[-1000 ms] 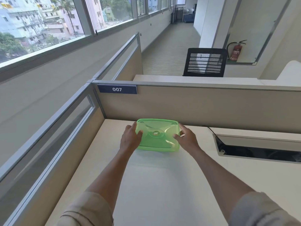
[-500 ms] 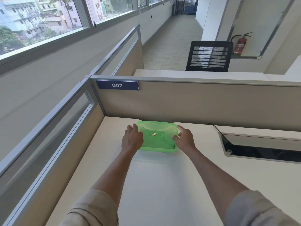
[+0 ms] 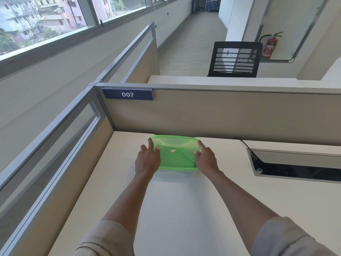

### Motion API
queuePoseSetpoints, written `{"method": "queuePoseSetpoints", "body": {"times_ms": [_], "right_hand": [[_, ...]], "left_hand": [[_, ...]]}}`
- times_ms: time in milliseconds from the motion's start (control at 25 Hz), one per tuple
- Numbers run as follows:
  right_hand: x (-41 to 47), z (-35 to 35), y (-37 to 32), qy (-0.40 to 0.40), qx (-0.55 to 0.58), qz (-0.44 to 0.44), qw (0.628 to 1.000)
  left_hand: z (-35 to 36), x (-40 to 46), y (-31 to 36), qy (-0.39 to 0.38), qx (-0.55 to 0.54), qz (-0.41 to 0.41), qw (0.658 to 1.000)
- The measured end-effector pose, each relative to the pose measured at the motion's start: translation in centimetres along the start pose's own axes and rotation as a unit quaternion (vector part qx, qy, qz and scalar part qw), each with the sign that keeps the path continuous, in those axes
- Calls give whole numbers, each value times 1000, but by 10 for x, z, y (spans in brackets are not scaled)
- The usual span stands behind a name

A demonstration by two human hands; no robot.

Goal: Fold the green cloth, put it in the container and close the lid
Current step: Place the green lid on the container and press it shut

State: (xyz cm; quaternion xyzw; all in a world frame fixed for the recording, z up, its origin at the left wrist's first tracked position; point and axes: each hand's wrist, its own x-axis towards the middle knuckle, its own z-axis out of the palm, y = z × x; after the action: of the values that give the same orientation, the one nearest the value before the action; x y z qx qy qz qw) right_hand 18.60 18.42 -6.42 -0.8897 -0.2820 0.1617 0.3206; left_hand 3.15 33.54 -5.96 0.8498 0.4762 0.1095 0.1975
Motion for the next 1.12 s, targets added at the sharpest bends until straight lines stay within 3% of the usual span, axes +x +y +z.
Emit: {"method": "queuePoseSetpoints", "body": {"times_ms": [480, 1120], "right_hand": [[-11, 6, -3, 11, -118, -4, 993], [-5, 3, -5, -22, -159, -17, 987]], "left_hand": [[-4, -8, -1, 6, 16, 9, 1000], [-6, 1, -9, 6, 71, 20, 997]]}}
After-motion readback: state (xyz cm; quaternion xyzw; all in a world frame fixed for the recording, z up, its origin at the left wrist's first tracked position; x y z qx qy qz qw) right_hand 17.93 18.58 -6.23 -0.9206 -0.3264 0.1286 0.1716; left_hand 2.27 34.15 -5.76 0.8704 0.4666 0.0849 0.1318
